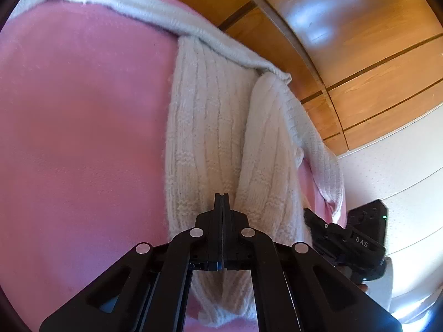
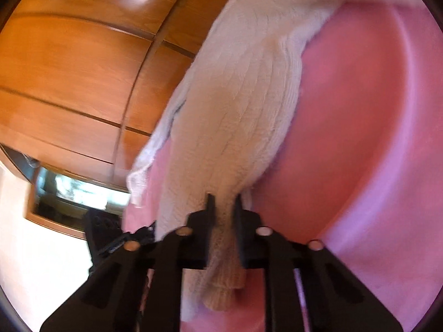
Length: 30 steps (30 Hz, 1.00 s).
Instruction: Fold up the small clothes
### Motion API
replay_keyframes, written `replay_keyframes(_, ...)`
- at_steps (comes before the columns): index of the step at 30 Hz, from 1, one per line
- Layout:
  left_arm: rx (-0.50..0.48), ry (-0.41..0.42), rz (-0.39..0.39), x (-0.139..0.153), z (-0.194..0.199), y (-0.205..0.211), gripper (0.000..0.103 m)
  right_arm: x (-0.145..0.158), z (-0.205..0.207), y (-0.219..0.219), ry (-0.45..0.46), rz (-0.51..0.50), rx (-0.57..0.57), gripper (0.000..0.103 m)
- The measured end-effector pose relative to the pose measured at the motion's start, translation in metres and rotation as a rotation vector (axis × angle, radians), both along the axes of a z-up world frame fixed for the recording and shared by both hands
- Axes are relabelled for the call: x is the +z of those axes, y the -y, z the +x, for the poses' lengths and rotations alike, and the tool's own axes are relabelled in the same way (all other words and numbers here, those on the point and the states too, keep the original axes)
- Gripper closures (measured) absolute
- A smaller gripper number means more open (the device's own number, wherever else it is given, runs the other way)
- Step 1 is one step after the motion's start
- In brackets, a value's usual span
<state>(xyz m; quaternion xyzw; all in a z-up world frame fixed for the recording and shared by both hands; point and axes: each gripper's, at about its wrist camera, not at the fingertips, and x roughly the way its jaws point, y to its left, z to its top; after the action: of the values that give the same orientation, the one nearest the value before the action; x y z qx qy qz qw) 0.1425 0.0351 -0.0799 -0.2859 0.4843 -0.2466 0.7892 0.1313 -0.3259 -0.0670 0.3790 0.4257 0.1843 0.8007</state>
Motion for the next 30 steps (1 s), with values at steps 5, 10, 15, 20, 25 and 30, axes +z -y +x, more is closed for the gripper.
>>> replay_keyframes(5,0.049,0.113,-0.024,0.050,-0.013,-0.034,0.103,0.053,-0.032,0.016,0.107,-0.114,-0.028,0.098)
replay_keyframes(10,0.065,0.246,0.011,0.111,-0.044,-0.082,0.103,0.116,-0.071,0.044,0.227,-0.212,-0.060,0.103)
replay_keyframes(15,0.083,0.182,0.095,0.089,-0.049,-0.082,0.100,0.120,-0.082,0.075,0.176,-0.273,-0.141,0.103)
replay_keyframes(20,0.117,0.042,0.012,0.026,-0.049,-0.067,0.065,0.077,-0.092,0.080,0.093,-0.212,-0.113,0.077)
replay_keyframes(25,0.066,-0.026,-0.031,-0.005,-0.046,-0.031,0.065,0.041,-0.083,0.060,0.057,-0.156,-0.071,0.061)
replay_keyframes(30,0.036,-0.017,-0.047,-0.013,-0.041,-0.006,0.065,0.017,-0.049,0.037,0.051,-0.144,-0.054,0.061)
